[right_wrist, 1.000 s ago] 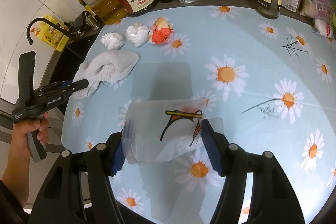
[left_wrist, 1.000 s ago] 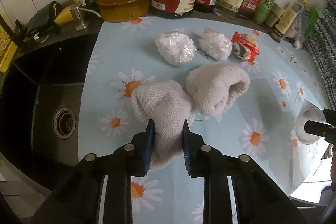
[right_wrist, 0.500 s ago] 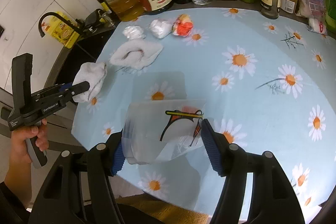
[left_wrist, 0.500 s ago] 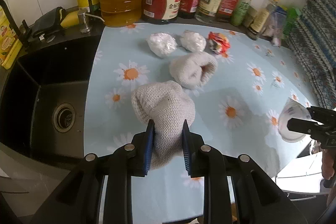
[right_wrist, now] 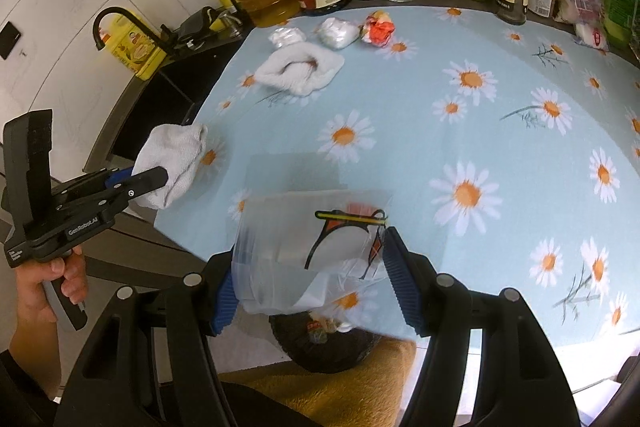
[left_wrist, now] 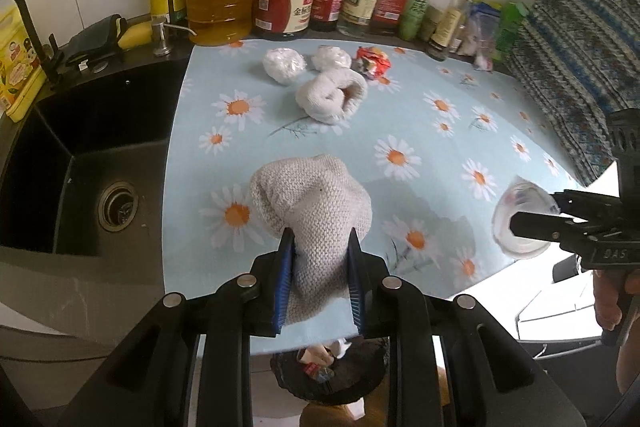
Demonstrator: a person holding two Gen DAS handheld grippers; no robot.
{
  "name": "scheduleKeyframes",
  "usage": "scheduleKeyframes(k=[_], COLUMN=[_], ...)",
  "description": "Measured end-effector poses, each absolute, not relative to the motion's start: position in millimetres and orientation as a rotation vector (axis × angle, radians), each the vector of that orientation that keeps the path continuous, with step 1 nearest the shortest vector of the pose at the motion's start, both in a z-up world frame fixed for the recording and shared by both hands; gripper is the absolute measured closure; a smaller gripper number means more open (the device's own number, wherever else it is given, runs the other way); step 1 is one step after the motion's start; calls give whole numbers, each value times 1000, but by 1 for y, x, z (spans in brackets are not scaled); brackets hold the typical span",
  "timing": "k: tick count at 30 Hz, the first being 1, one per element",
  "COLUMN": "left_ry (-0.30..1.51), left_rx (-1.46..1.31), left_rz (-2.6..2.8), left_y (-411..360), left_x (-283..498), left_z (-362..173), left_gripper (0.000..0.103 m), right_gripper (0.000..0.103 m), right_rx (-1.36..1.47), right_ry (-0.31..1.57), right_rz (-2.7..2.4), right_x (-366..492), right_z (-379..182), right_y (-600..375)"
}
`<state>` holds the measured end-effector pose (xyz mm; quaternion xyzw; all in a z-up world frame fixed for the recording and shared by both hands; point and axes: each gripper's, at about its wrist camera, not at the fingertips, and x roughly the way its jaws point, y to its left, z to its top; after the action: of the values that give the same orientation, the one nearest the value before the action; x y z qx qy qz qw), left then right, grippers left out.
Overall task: Collect trash
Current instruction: 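Carry the white cloth and plastic bag down over the black bin, then open both tools to drop the cloth and plastic bag into the bin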
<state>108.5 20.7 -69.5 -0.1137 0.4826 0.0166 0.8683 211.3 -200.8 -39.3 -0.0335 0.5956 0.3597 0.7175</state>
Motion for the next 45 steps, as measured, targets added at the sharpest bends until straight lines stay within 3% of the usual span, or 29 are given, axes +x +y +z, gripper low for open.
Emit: scheduleKeyframes(k=[23, 45], left_ry=[1018, 1269], left_rx=[-247, -393], left_rz=[-88, -120], left_y=[-16, -33], left_x=[15, -13], left_z=[-80, -189], left_gripper=[80, 80], right_gripper=[39, 39], right_rx=[-116, -122], right_ry=[1360, 1586], right_rz=[821, 788], right_x=[111, 82], right_z=[-49, -133], right_y=[-192, -193])
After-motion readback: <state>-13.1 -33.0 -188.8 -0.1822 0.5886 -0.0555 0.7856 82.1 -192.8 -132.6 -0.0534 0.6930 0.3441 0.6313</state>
